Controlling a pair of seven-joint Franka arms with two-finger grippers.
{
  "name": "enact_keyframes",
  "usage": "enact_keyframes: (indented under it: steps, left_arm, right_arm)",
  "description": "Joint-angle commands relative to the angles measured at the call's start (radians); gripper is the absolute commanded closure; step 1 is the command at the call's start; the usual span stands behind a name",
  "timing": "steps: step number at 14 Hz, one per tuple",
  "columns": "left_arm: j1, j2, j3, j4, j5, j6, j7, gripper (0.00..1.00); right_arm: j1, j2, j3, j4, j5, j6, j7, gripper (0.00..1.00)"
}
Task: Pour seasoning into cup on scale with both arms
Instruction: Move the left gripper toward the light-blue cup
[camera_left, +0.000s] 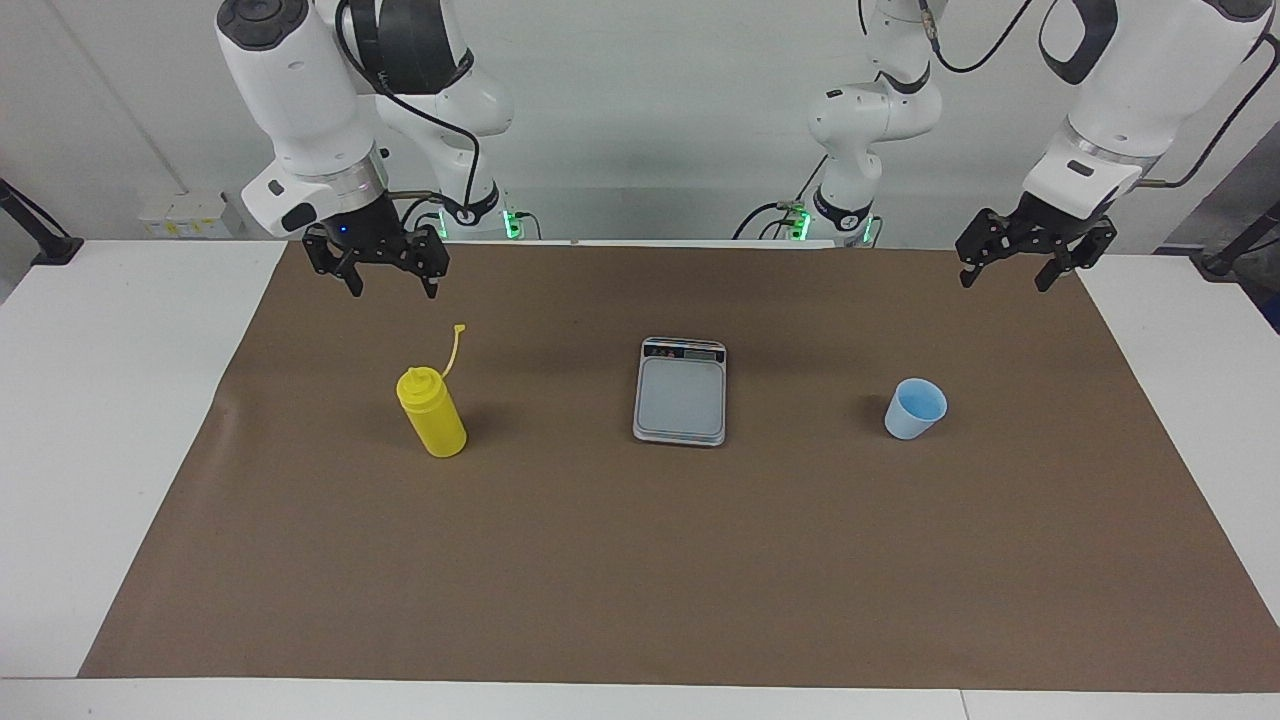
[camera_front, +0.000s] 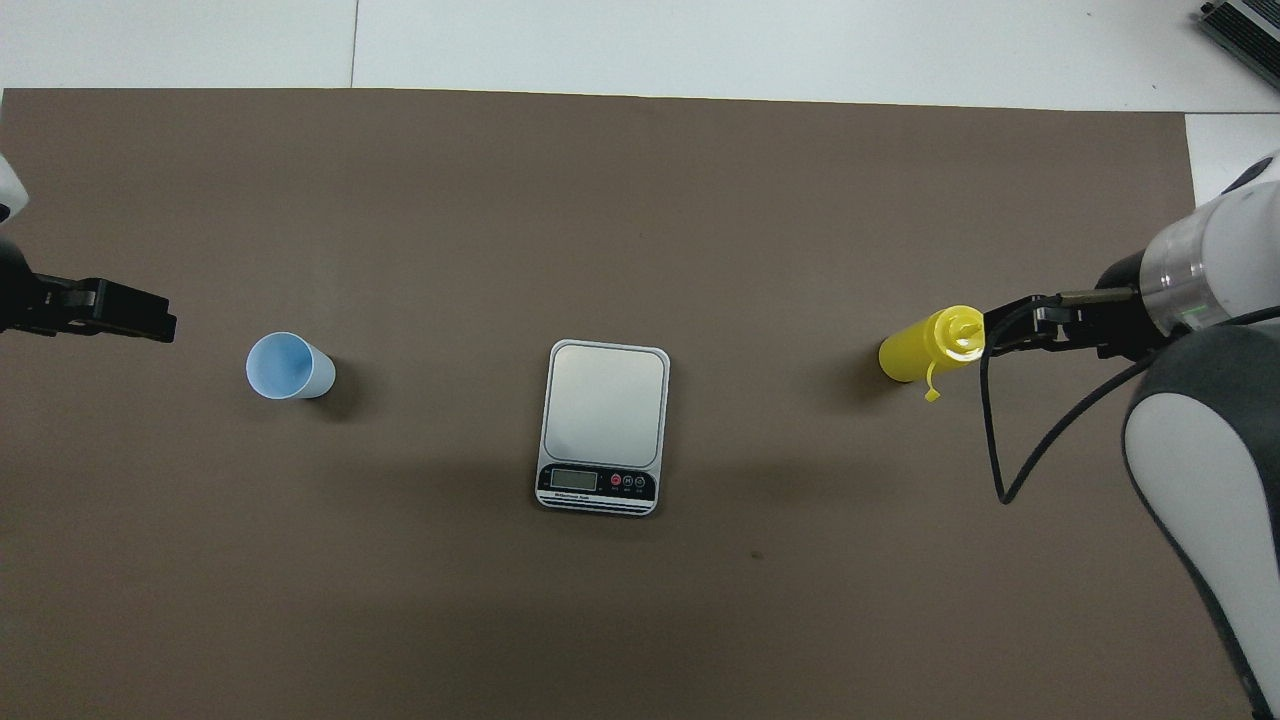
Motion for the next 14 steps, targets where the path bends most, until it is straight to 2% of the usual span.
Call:
enact_keyframes:
  steps: [1,14]
  left_arm:
    - [0.009,-0.012,-0.003,-0.004,-0.012,-0.002,-0.003,0.0]
    - [0.009,-0.024,-0.003,-0.031,-0.009,0.011,0.005,0.0]
  right_arm:
    - [-0.012,-0.025,0.004,-0.026,-0.004,0.014,0.007,0.0]
    - [-0.012,-0.025,0.004,-0.028,-0.004,0.014,0.007,0.0]
